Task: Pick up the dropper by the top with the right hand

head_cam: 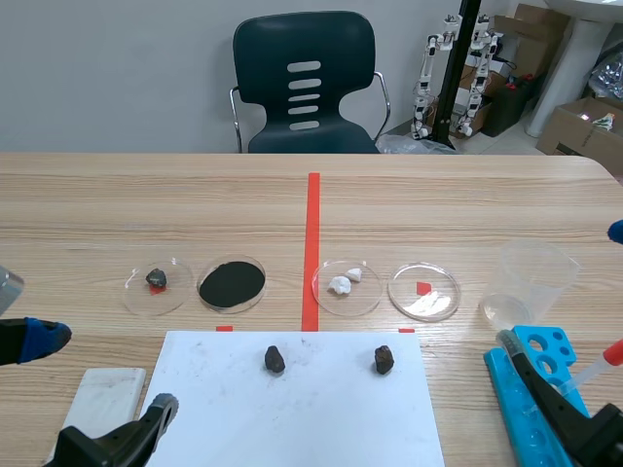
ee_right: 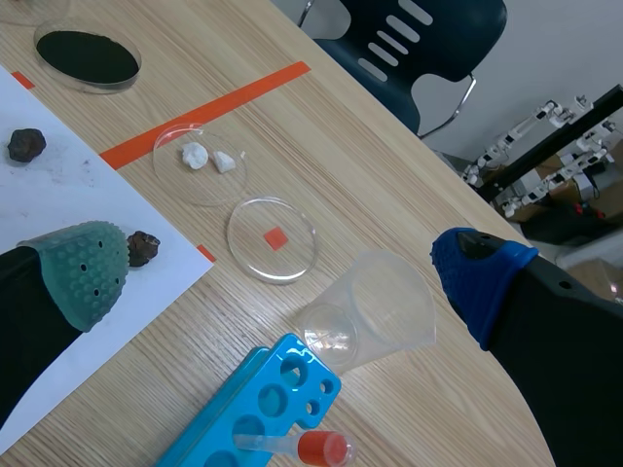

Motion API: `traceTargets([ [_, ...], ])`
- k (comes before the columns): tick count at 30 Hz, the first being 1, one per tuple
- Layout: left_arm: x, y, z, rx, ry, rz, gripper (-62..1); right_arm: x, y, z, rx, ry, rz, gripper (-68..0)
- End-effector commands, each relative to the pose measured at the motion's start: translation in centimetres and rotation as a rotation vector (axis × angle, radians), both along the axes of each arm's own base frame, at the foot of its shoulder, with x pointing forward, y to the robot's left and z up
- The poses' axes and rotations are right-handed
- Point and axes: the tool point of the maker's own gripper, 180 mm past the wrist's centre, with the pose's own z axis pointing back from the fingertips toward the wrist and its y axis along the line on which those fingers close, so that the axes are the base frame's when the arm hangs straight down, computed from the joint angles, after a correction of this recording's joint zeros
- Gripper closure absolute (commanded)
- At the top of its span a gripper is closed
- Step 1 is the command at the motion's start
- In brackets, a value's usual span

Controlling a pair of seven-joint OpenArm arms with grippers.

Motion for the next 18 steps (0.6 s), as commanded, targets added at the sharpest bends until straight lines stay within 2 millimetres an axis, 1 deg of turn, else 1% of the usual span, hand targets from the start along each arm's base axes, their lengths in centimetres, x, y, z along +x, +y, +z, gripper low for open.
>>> traceTargets([
  [1, 0.03, -0.40, 0.46, -0.023, -0.014, 0.000, -62.3, 0.41, 0.08, 0.73, 0.005, -0.032, 0.010, -67.9],
  [15, 0.03, -0.40, 0.46, -0.023, -0.014, 0.000, -62.3, 0.42, 0.06, 0.74, 0.004, -0.033, 0.009, -67.9],
  [18, 0.03, -0.40, 0.46, -0.023, -0.014, 0.000, -62.3, 0.36, 0.03, 0.46, -0.040, -0.036, 0.021, -67.9],
])
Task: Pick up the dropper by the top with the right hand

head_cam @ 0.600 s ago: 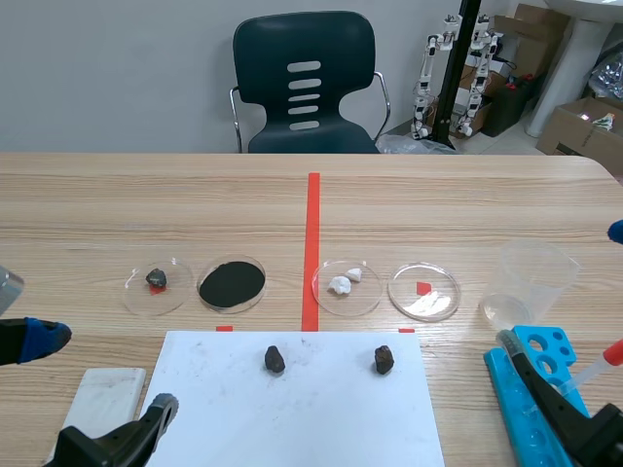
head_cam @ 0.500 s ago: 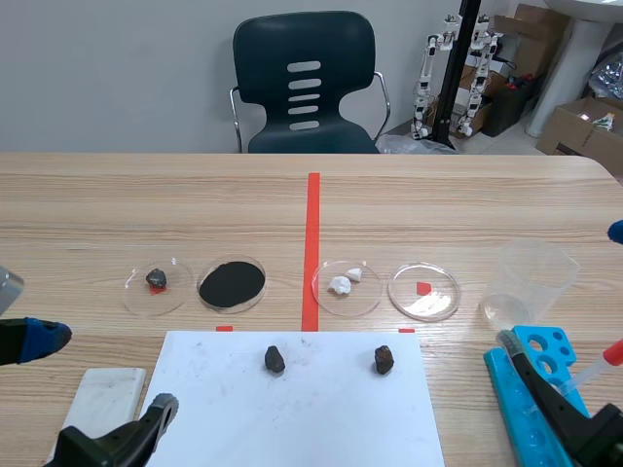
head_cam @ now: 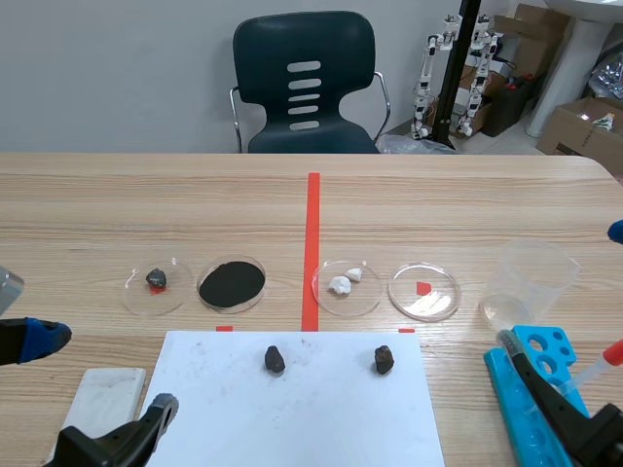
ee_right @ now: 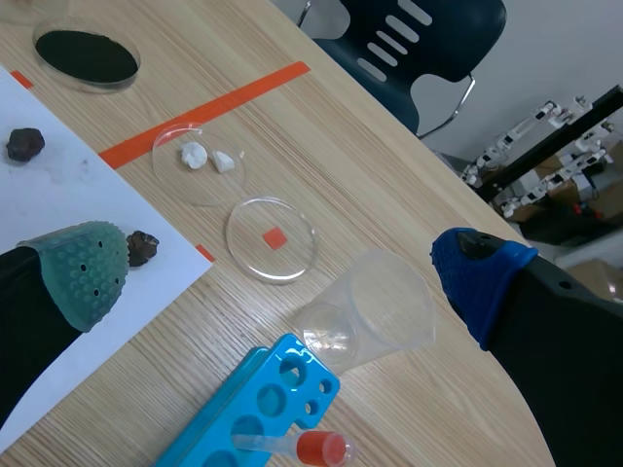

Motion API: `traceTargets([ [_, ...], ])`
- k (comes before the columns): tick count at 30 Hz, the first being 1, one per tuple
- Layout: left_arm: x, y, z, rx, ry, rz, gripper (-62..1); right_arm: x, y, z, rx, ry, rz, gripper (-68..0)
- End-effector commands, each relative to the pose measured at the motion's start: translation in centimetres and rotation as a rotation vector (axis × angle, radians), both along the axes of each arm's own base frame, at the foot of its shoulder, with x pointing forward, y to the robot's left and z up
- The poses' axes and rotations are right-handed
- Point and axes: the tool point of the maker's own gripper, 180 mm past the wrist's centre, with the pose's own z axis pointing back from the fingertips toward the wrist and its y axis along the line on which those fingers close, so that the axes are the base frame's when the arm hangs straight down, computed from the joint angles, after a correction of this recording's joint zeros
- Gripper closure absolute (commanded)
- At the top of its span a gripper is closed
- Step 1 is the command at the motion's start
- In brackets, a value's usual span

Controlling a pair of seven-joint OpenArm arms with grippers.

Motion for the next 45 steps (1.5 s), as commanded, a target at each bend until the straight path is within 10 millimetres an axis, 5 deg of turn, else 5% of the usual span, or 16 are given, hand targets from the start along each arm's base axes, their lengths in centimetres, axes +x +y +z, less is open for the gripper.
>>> traceTargets([
  [1, 0.0, -0.4, 0.5, -0.023, -0.014, 0.000, -62.3, 0.3, 0.1, 0.5, -0.027, -0.033, 0.024, -67.9],
  [9, 0.0, -0.4, 0.5, -0.023, -0.014, 0.000, -62.3, -0.4, 0.7, 0.8, -0.001, -0.047, 0.054, -67.9],
  [26, 0.0, -0.4, 0.5, -0.023, -0.014, 0.000, -62.3, -6.7, -2.1, 2.5, 0.163, 0.011, 0.035, -67.9],
  [36, 0.0, -0.4, 0.5, -0.023, -0.014, 0.000, -62.3, -9.4, -6.3, -0.1, 0.274, 0.022, -0.040, -67.9],
  [45, 0.0, -0.4, 0.5, -0.023, -0.014, 0.000, -62.3, -8.5, -9.0, -2.9, 0.320, 0.039, -0.115, -67.9],
])
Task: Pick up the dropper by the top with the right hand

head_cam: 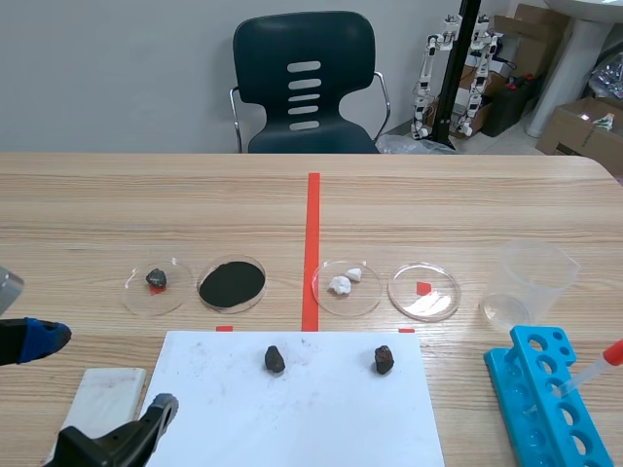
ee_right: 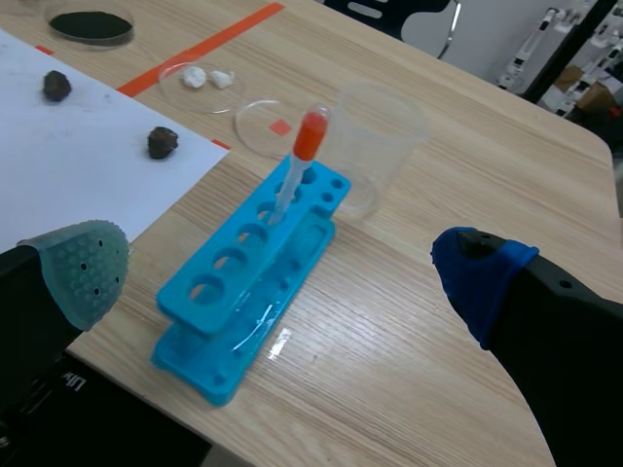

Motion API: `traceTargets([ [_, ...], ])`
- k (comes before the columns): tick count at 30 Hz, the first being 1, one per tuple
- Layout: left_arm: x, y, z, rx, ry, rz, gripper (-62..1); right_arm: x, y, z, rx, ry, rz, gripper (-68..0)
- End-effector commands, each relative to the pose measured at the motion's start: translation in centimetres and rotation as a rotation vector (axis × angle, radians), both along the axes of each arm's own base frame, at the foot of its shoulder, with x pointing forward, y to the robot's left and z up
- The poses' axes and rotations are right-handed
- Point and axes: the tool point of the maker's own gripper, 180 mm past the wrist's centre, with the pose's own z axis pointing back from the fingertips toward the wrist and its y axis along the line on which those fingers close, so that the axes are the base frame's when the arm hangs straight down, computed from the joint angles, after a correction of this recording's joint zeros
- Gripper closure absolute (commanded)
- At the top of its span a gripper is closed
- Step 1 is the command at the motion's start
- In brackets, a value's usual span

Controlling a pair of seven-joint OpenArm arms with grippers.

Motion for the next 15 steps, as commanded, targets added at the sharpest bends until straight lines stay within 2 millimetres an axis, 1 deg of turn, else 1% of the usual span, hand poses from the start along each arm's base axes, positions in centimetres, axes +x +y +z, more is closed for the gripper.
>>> traceTargets([
  [1, 0.0, -0.4, 0.5, -0.023, -0.014, 0.000, -62.3, 0.8, 0.1, 0.6, 0.033, -0.038, 0.010, -67.9],
  [5, 0.0, -0.4, 0.5, -0.023, -0.014, 0.000, -62.3, 1.7, -0.5, -0.3, 0.050, -0.047, -0.014, -67.9],
  [10, 0.0, -0.4, 0.5, -0.023, -0.014, 0.000, -62.3, 2.9, -1.0, -0.7, 0.072, -0.070, -0.031, -67.9],
  [15, 0.0, -0.4, 0.5, -0.023, -0.014, 0.000, -62.3, 4.0, -0.7, -0.7, 0.121, -0.101, -0.025, -67.9],
])
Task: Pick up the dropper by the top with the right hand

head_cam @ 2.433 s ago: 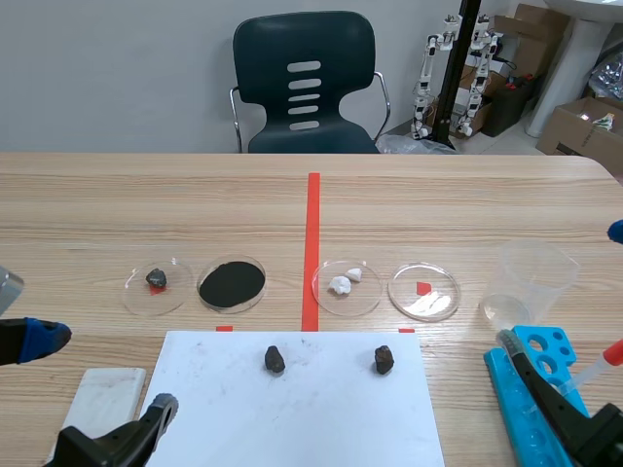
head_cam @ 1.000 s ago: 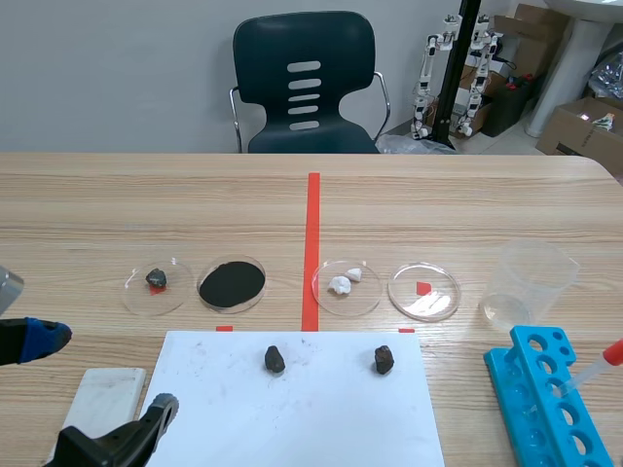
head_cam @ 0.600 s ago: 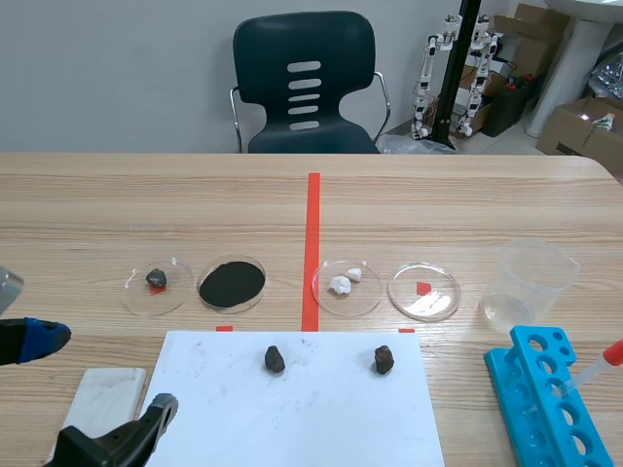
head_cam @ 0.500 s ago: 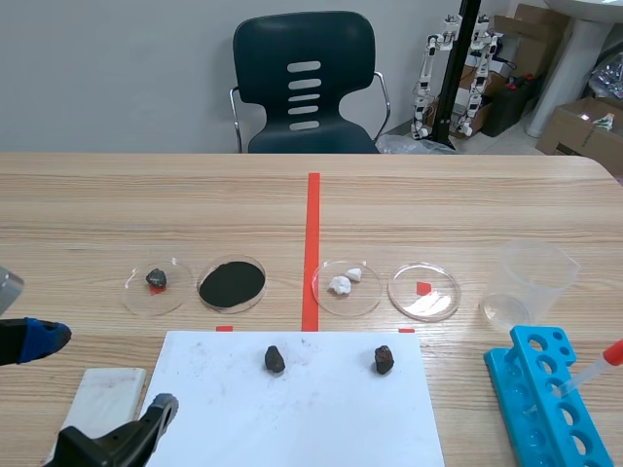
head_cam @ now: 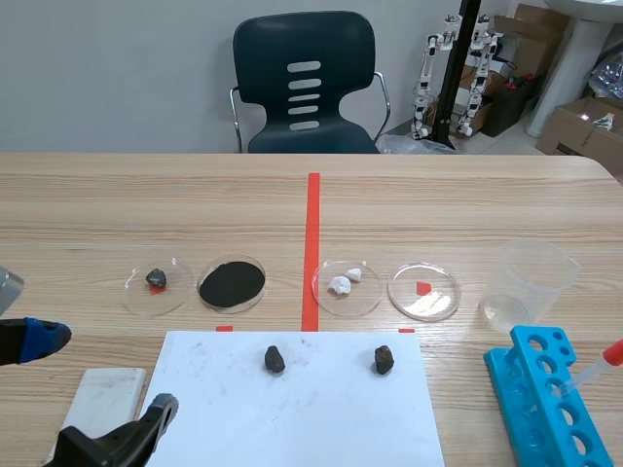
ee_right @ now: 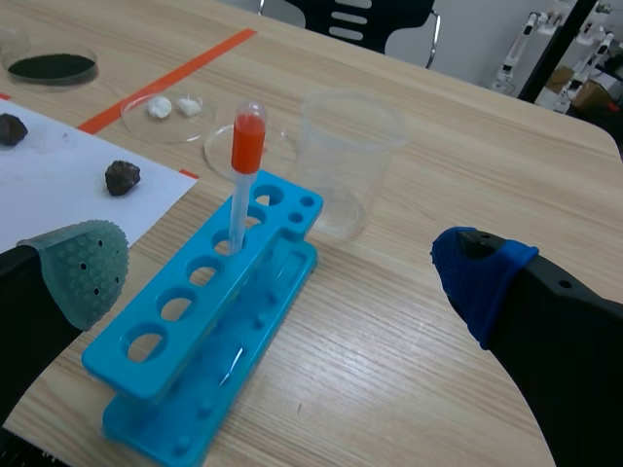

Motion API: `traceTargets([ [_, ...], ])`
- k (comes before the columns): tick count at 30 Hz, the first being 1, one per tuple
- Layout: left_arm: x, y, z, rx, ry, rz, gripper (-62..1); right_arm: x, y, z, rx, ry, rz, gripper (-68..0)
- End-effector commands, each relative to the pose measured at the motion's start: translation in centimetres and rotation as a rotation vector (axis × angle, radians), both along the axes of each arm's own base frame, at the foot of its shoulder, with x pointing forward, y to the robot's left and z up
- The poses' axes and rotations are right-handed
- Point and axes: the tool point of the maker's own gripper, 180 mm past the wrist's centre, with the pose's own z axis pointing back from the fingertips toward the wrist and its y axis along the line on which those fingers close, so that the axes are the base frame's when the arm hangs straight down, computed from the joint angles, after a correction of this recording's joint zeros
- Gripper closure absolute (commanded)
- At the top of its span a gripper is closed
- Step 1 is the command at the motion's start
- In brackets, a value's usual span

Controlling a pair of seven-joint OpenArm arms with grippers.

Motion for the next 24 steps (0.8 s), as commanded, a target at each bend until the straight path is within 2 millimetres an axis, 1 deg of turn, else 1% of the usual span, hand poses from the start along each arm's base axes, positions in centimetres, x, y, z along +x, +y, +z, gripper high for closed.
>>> traceTargets([
  [1, 0.0, -0.4, 0.5, -0.023, -0.014, 0.000, -62.3, 0.7, 0.5, 0.8, 0.027, -0.049, 0.019, -67.9],
  [7, 0.0, -0.4, 0.5, -0.023, -0.014, 0.000, -62.3, 1.8, 1.7, 0.6, 0.084, -0.095, 0.038, -67.9],
  [12, 0.0, -0.4, 0.5, -0.023, -0.014, 0.000, -62.3, 2.7, 2.9, -0.4, 0.083, -0.097, 0.071, -67.9],
  [17, 0.0, -0.4, 0.5, -0.023, -0.014, 0.000, -62.3, 3.4, 3.7, -1.2, 0.103, -0.094, 0.085, -67.9],
  [20, 0.0, -0.4, 0.5, -0.023, -0.014, 0.000, -62.3, 3.7, 3.7, -1.6, 0.096, -0.096, 0.076, -67.9],
  [24, 0.0, -0.4, 0.5, -0.023, -0.014, 0.000, -62.3, 3.7, 3.4, -1.6, 0.081, -0.106, 0.066, -67.9],
])
